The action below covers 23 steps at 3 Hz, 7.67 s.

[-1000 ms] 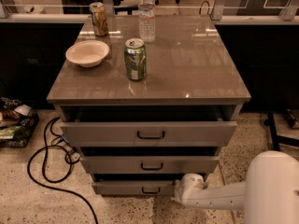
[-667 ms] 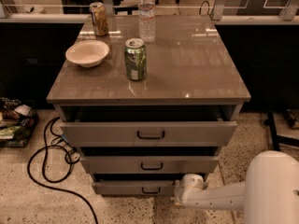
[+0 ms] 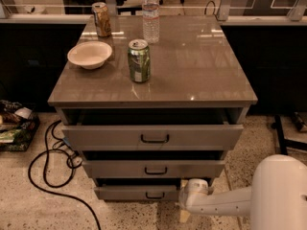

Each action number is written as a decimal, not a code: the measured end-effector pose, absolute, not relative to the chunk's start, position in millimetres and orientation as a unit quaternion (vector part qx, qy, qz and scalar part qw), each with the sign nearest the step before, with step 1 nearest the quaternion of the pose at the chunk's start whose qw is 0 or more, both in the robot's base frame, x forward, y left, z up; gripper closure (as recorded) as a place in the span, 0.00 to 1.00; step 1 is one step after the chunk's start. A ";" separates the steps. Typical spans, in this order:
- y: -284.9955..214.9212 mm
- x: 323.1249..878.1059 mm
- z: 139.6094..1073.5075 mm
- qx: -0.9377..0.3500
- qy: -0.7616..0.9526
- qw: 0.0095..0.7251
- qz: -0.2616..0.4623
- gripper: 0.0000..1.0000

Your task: Open bottom drawer

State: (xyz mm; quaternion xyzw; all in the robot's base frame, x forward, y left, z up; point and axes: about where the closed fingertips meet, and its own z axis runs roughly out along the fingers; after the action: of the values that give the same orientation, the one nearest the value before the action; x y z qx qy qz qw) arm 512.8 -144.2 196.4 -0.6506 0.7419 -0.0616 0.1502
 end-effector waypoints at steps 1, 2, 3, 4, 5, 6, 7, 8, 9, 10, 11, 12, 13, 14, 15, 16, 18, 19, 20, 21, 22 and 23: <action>-145.2 509.4 216.1 -0.649 0.742 0.146 -0.084 0.00; -145.7 507.6 214.4 -0.650 0.742 0.142 -0.085 0.18; -145.4 506.8 213.7 -0.650 0.742 0.142 -0.085 0.42; -145.1 506.1 212.7 -0.650 0.742 0.141 -0.084 0.64; -144.5 505.0 211.3 -0.650 0.742 0.140 -0.083 0.96; -144.4 504.6 210.9 -0.650 0.742 0.140 -0.082 1.00; -144.4 504.5 210.8 -0.650 0.742 0.140 -0.082 1.00; -147.0 515.9 211.3 -0.647 0.740 0.154 -0.101 1.00; -149.6 538.5 213.9 -0.641 0.730 0.199 -0.129 1.00; -153.6 558.6 217.8 -0.646 0.707 0.243 -0.158 1.00; -153.8 559.1 218.0 -0.646 0.705 0.245 -0.159 1.00; -160.8 562.4 228.7 -0.644 0.696 0.259 -0.185 1.00; -170.9 557.6 251.5 -0.636 0.682 0.274 -0.235 1.00; -173.5 558.9 256.2 -0.635 0.677 0.279 -0.246 1.00; -171.8 572.0 247.9 -0.642 0.672 0.284 -0.236 1.00; -167.9 591.4 236.5 -0.645 0.671 0.296 -0.213 1.00; -167.6 586.6 235.3 -0.646 0.671 0.297 -0.211 1.00; -167.4 589.0 227.1 -0.648 0.675 0.288 -0.205 1.00; -167.5 587.8 227.2 -0.648 0.675 0.288 -0.205 1.00; -162.5 585.3 214.0 -0.657 0.681 0.255 -0.199 1.00; -161.0 584.0 212.0 -0.658 0.683 0.248 -0.197 1.00; -160.4 565.2 205.8 -0.659 0.696 0.206 -0.198 1.00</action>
Offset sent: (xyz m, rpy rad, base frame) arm -0.0026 -0.0008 0.0153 -0.0296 -0.0180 -0.0078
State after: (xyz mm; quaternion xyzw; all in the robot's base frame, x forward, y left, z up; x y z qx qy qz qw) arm 565.2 -160.4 205.8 -0.6586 0.6962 -0.1977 0.2062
